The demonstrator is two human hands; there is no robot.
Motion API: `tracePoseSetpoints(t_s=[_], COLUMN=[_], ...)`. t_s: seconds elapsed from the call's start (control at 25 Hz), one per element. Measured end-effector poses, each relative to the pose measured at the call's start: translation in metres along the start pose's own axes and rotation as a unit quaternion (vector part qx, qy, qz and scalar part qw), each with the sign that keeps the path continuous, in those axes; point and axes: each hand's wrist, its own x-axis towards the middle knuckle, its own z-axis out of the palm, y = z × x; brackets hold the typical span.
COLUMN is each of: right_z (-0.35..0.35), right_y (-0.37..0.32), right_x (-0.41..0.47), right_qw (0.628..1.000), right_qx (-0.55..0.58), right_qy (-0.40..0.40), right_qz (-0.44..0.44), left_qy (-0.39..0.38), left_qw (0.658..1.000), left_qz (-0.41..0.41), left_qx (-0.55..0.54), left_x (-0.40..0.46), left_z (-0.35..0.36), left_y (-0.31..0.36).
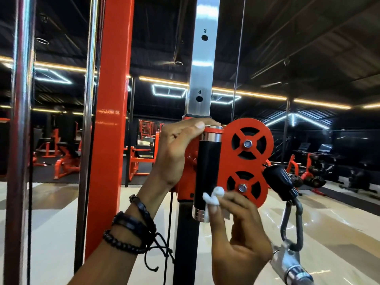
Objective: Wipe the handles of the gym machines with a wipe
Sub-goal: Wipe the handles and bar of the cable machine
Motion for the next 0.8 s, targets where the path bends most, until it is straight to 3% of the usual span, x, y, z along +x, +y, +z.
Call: tracePoseSetpoints(t_s=[0.2,0.4,0.64,0.8], right_z=[0.016,-0.008,0.014,-0.008], right_y=[-0.002,0.001,0.008,0.019], right_x=[0.081,0.007,0.084,0.026], right_qw=[0.998,0.988,0.977,0.954], right_qx=[0.039,0.105,0.16,0.168], right_qy=[-0.037,-0.037,-0.075,-0.099], right_qz=[-0.021,0.11,0.122,0.226], left_qy=[-0.002,-0.005,-0.007,-0.013], left_qw=[1.0,1.0,1.0,1.0], left_qz=[-0.012,-0.002,-0.009,-0.001], left_qx=[-0.006,0.01,0.012,0.027], left_x=[0.0,-0.001,-0.002,0.0], left_z=[-0.001,0.0,0.001,0.0], left_y=[-0.002,0.0,-0.001,0.0])
